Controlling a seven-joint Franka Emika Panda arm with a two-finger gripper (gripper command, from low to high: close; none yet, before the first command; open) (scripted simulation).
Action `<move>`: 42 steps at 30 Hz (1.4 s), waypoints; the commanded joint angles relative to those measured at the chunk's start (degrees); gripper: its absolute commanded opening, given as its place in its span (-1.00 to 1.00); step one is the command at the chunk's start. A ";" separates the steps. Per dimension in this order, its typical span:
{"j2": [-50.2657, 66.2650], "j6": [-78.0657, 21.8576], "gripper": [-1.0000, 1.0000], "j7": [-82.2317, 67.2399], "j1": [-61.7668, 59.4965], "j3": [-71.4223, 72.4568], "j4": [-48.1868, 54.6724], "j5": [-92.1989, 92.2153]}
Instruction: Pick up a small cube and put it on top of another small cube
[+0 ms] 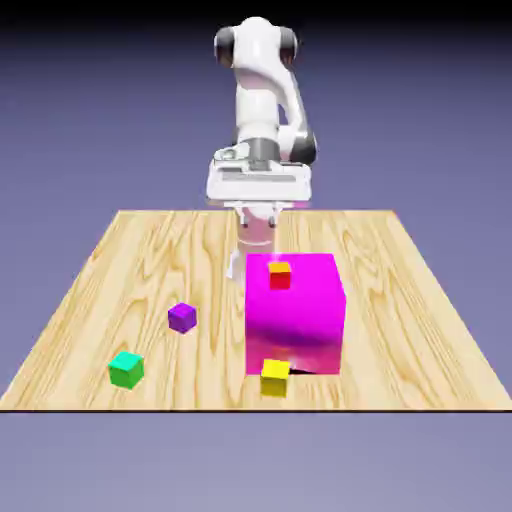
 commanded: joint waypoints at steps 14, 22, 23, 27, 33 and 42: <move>28.55 -11.74 0.00 -33.96 11.25 -22.76 15.71 -4.19; 45.16 -16.51 0.00 -51.44 16.54 -33.56 22.40 -7.66; 47.23 -17.11 0.00 -53.62 17.20 -34.91 23.23 -8.09; 55.54 -19.50 0.00 -62.36 19.85 -40.30 26.57 -9.83; 65.54 -20.65 0.00 -70.97 21.99 -44.77 28.56 -12.78; 70.44 -16.43 -1.00 -71.46 17.63 -41.34 29.81 -11.21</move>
